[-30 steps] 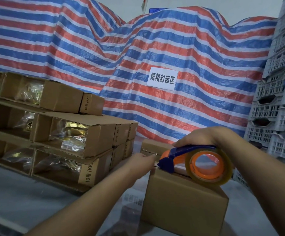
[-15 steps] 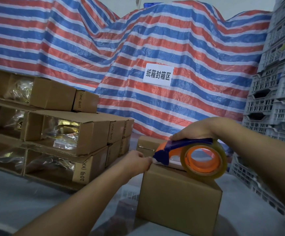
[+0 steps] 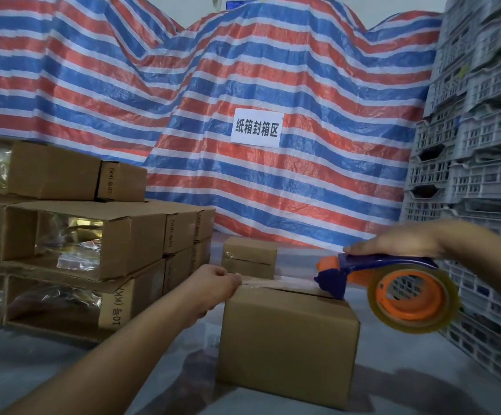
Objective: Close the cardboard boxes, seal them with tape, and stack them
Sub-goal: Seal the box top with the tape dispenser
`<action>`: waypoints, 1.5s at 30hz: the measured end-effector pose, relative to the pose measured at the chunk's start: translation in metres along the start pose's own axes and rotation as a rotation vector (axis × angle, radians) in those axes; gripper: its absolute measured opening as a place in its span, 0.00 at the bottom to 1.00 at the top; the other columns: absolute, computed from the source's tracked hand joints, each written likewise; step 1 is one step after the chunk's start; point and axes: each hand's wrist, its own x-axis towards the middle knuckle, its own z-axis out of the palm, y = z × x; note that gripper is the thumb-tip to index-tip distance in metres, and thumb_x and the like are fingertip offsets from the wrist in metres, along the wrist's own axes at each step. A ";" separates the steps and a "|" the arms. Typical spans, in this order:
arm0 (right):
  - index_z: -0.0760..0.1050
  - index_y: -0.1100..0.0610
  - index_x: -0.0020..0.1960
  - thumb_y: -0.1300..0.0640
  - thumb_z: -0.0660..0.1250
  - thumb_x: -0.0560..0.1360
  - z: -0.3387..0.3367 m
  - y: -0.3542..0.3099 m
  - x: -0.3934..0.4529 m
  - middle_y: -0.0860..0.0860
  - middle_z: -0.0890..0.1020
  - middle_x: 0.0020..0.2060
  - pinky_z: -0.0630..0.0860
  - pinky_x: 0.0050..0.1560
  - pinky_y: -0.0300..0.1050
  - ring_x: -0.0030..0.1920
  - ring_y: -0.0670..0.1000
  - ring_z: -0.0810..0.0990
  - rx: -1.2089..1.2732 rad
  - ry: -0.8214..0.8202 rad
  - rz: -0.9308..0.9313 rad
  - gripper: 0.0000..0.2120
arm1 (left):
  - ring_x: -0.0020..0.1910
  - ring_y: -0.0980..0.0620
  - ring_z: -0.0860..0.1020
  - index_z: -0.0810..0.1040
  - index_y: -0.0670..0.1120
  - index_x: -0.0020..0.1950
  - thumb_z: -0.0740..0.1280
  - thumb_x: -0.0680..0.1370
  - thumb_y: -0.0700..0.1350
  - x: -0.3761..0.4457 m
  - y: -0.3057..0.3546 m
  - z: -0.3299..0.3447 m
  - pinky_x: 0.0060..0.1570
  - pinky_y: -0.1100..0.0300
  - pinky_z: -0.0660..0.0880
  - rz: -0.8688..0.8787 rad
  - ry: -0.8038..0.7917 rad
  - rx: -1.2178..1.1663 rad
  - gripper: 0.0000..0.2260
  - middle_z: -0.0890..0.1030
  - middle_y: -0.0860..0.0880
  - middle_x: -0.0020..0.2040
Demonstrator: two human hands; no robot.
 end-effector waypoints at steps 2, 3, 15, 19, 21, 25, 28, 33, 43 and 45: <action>0.81 0.52 0.44 0.32 0.63 0.75 0.004 0.010 0.002 0.54 0.81 0.34 0.74 0.40 0.42 0.31 0.50 0.77 -0.021 0.012 -0.015 0.24 | 0.30 0.55 0.66 0.79 0.52 0.49 0.63 0.80 0.58 0.001 -0.001 0.001 0.25 0.64 0.62 -0.013 -0.002 -0.004 0.11 0.73 0.50 0.36; 0.81 0.49 0.43 0.32 0.62 0.75 0.007 0.013 0.004 0.53 0.82 0.35 0.74 0.40 0.41 0.31 0.49 0.78 -0.018 0.020 -0.035 0.22 | 0.29 0.56 0.66 0.79 0.52 0.49 0.63 0.80 0.58 0.001 -0.001 0.003 0.25 0.65 0.62 -0.009 0.004 -0.005 0.11 0.73 0.50 0.36; 0.78 0.54 0.51 0.33 0.58 0.79 0.014 0.022 0.012 0.48 0.82 0.30 0.76 0.36 0.36 0.28 0.44 0.79 0.008 0.049 -0.068 0.24 | 0.49 0.60 0.77 0.76 0.56 0.57 0.54 0.81 0.61 -0.031 0.060 0.034 0.53 0.56 0.77 0.619 0.113 0.641 0.16 0.79 0.56 0.51; 0.79 0.56 0.51 0.34 0.61 0.78 0.015 0.033 0.018 0.50 0.81 0.31 0.75 0.32 0.37 0.27 0.46 0.78 0.142 -0.020 -0.061 0.24 | 0.70 0.51 0.70 0.65 0.56 0.74 0.50 0.76 0.73 -0.034 0.064 0.059 0.68 0.47 0.68 0.528 -0.234 0.905 0.33 0.70 0.51 0.73; 0.78 0.57 0.52 0.35 0.61 0.79 0.015 0.039 0.020 0.50 0.81 0.30 0.74 0.30 0.37 0.26 0.46 0.78 0.201 -0.070 -0.074 0.24 | 0.75 0.51 0.62 0.60 0.56 0.78 0.49 0.75 0.74 -0.033 0.061 0.060 0.73 0.46 0.61 0.519 -0.218 0.976 0.36 0.62 0.53 0.78; 0.79 0.56 0.50 0.33 0.60 0.78 0.012 0.045 0.017 0.50 0.82 0.31 0.75 0.32 0.37 0.28 0.47 0.78 0.118 -0.023 -0.114 0.26 | 0.78 0.51 0.57 0.54 0.56 0.80 0.47 0.75 0.74 -0.033 0.059 0.059 0.75 0.46 0.56 0.496 -0.237 0.986 0.38 0.56 0.54 0.80; 0.80 0.58 0.52 0.29 0.65 0.70 0.004 0.066 0.012 0.54 0.82 0.37 0.75 0.40 0.42 0.33 0.51 0.78 0.119 0.000 -0.122 0.32 | 0.78 0.52 0.56 0.52 0.57 0.80 0.46 0.74 0.75 -0.032 0.057 0.059 0.76 0.48 0.53 0.491 -0.236 0.996 0.39 0.54 0.55 0.80; 0.79 0.58 0.62 0.32 0.68 0.72 0.017 0.112 0.016 0.56 0.84 0.45 0.76 0.47 0.46 0.42 0.54 0.80 0.290 -0.003 -0.267 0.32 | 0.78 0.52 0.55 0.47 0.59 0.80 0.45 0.72 0.76 -0.031 0.055 0.059 0.75 0.47 0.52 0.490 -0.242 0.977 0.40 0.53 0.56 0.80; 0.78 0.46 0.56 0.28 0.65 0.69 0.032 0.109 0.015 0.47 0.87 0.42 0.78 0.43 0.38 0.40 0.45 0.85 0.213 0.065 -0.323 0.26 | 0.78 0.56 0.49 0.47 0.61 0.79 0.51 0.76 0.73 -0.052 0.079 0.080 0.64 0.56 0.43 0.641 -0.200 1.014 0.36 0.48 0.59 0.80; 0.78 0.46 0.57 0.26 0.65 0.66 0.032 0.111 0.015 0.49 0.87 0.44 0.78 0.46 0.42 0.42 0.47 0.85 0.198 0.065 -0.316 0.30 | 0.78 0.55 0.51 0.47 0.59 0.79 0.51 0.77 0.71 -0.053 0.078 0.092 0.72 0.53 0.46 0.647 -0.236 1.013 0.35 0.51 0.57 0.80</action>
